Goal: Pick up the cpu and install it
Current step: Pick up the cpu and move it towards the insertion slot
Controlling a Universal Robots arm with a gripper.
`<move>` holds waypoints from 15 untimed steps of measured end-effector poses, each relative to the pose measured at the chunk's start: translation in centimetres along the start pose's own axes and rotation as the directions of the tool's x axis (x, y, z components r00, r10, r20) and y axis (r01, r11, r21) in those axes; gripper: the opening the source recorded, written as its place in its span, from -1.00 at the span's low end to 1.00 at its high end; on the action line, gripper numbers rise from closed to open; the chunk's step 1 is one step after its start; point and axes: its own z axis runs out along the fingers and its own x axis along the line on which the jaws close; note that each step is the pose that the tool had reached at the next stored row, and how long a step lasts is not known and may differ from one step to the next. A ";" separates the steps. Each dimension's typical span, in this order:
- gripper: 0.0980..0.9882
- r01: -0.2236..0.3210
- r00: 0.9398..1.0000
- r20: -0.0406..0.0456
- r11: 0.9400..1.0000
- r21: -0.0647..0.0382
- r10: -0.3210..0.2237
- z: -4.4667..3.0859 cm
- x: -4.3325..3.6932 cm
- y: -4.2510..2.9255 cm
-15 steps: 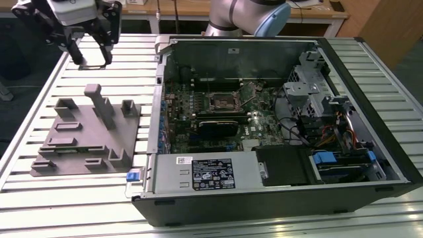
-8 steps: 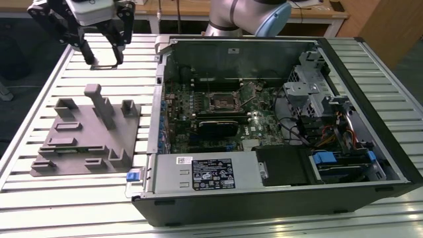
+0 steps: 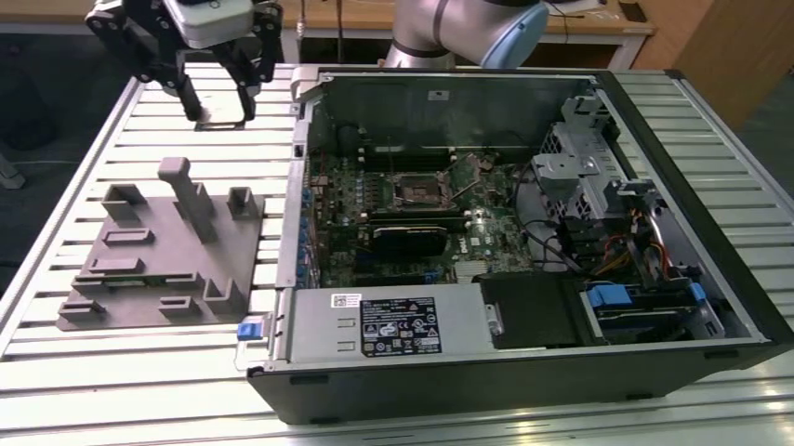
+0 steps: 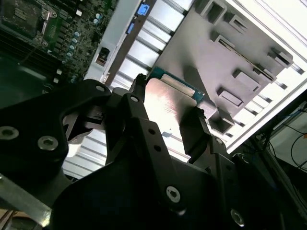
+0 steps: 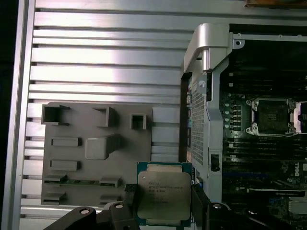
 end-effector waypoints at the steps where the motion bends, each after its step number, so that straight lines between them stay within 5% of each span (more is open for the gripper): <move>1: 0.00 0.000 1.000 0.000 1.000 0.000 0.000 0.00 -0.29 -0.01; 15: 0.00 0.000 1.000 0.000 1.000 0.000 0.000 -0.05 -4.30 -0.08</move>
